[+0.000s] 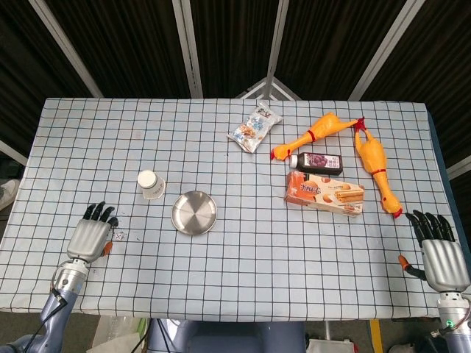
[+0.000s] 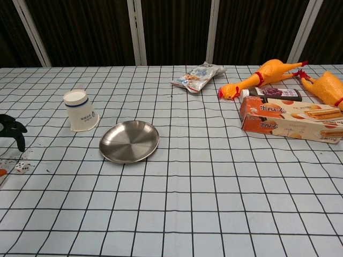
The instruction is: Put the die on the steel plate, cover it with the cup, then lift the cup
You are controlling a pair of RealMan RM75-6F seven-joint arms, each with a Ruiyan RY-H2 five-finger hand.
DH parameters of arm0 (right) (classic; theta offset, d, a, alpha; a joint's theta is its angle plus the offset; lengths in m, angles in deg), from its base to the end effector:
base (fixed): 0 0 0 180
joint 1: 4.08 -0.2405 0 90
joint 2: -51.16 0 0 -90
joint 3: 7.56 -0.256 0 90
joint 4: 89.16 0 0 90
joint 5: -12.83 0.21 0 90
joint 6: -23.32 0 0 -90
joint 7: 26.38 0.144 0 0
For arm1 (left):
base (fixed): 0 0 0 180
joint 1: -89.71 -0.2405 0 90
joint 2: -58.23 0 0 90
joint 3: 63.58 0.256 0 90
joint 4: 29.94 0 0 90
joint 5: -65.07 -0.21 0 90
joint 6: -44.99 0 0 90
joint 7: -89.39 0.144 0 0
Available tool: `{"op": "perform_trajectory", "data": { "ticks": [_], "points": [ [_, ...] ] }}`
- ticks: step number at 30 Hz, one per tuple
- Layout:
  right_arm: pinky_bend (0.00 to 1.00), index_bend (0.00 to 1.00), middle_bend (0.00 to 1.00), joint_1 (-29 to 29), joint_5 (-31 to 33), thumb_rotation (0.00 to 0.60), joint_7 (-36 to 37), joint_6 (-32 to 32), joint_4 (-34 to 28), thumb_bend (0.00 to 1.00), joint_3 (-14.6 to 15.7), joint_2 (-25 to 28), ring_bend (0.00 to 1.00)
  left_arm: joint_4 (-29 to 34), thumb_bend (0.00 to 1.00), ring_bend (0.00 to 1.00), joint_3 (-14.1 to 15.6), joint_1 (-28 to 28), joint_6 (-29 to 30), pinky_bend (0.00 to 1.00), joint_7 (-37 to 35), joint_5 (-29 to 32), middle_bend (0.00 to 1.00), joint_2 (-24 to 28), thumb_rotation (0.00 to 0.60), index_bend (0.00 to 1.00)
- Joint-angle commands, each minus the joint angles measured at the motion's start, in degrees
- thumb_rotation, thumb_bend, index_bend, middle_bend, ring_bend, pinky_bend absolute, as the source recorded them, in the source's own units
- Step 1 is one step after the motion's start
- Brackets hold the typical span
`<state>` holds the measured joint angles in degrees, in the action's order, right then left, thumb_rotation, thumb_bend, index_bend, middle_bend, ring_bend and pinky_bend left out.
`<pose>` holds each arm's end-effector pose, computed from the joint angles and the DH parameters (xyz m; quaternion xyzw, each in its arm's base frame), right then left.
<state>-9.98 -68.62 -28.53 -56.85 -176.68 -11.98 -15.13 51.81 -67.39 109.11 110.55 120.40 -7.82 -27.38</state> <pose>-0.3341 -0.1933 0.1528 0.5957 -0.3935 0.3415 0.6113 -0.2840 0.2509 0.0144 -0.7285 -0.3355 -0.2321 0.5503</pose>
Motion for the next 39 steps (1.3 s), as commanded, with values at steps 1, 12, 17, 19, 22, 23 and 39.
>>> {"op": "perform_trajectory", "data": {
  "ticks": [1,12,17,19,22,23,39],
  "points": [
    [0.0,0.12,0.11,0.0,-0.2,0.6,0.1,-0.1,0.0,0.26,0.0,0.0,0.08,-0.6,0.41,0.06,0.3,0.2,-0.1,0.1,0.3,0.2,0.13,-0.6,0.6,0.38],
    [0.0,0.12,0.11,0.1,-0.5,0.6,0.2,-0.5,-0.1,0.26,0.0,0.0,0.08,-2.2,0.41,0.06,0.9,0.5,0.0,0.1,1.0,0.2,0.13,-1.8,0.6,0.42],
    [0.0,0.12,0.11,0.0,-0.5,0.6,-0.1,-0.4,-0.1,0.26,0.1,0.0,0.08,-3.1,0.41,0.06,1.0,1.0,-0.1,0.1,1.2,0.1,0.13,-2.7,0.6,0.41],
    [0.0,0.12,0.11,0.0,-0.4,0.6,-0.1,-0.4,-0.1,0.26,0.1,0.0,0.08,-3.4,0.41,0.06,1.1,1.1,-0.2,0.1,1.4,0.1,0.13,-3.0,0.6,0.41],
    [0.0,0.12,0.11,0.0,-0.4,0.6,-0.2,-0.4,-0.1,0.26,0.1,-0.1,0.08,-3.8,0.42,0.06,1.1,1.3,-0.2,0.1,1.8,0.3,0.13,-3.4,0.6,0.42],
    [0.0,0.12,0.11,0.0,-0.4,0.6,-0.2,-0.4,-0.1,0.26,0.1,-0.1,0.08,-3.9,0.43,0.06,1.2,1.3,-0.3,0.1,1.9,0.4,0.13,-3.6,0.6,0.42],
    [0.0,0.12,0.11,-0.1,-0.6,0.6,-0.8,-0.1,-0.6,0.26,0.3,-0.1,0.08,-4.5,0.51,0.06,1.5,1.6,0.1,0.1,1.5,0.5,0.14,-4.1,0.6,0.46]
  ]
}}
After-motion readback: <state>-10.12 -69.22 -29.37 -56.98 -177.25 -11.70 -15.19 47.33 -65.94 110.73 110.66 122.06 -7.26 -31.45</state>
